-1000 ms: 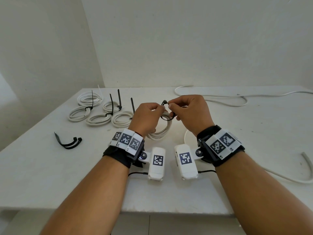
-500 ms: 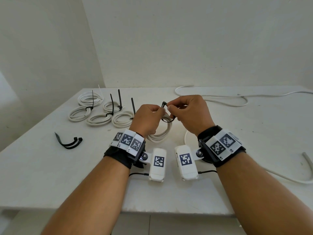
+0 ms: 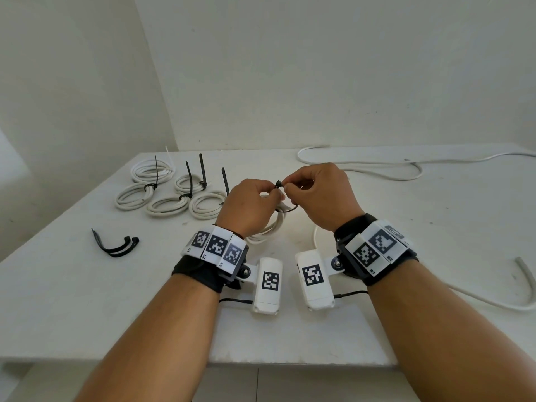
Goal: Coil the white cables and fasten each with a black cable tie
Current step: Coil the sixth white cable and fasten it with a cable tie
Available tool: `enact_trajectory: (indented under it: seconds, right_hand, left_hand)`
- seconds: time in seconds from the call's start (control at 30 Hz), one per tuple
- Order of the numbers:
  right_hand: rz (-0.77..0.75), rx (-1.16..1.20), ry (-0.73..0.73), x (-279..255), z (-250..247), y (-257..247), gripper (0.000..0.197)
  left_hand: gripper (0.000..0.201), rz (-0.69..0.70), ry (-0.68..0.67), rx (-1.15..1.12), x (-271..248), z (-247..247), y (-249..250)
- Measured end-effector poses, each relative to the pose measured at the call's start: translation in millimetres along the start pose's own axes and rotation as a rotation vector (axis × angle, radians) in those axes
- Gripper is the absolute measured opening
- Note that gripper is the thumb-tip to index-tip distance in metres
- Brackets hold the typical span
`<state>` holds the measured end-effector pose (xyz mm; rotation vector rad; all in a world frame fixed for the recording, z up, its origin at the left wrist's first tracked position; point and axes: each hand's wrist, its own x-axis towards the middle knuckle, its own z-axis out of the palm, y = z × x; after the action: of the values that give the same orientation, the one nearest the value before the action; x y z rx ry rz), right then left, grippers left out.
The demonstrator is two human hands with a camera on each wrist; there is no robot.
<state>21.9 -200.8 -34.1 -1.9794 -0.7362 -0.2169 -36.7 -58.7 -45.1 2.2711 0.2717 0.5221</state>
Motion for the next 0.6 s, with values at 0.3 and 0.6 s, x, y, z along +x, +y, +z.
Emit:
enact_trajectory:
  seconds: [0.3, 0.6]
  right_hand:
    - [0.078, 0.196, 0.028, 3, -1, 6, 0.012]
    - [0.111, 0.343, -0.109, -3, -10, -2, 0.022]
  left_hand:
    - [0.026, 0.097, -0.054, -0.003, -2, -2, 0]
    - [0.028, 0.211, -0.044, -0.124, -4, -10, 1]
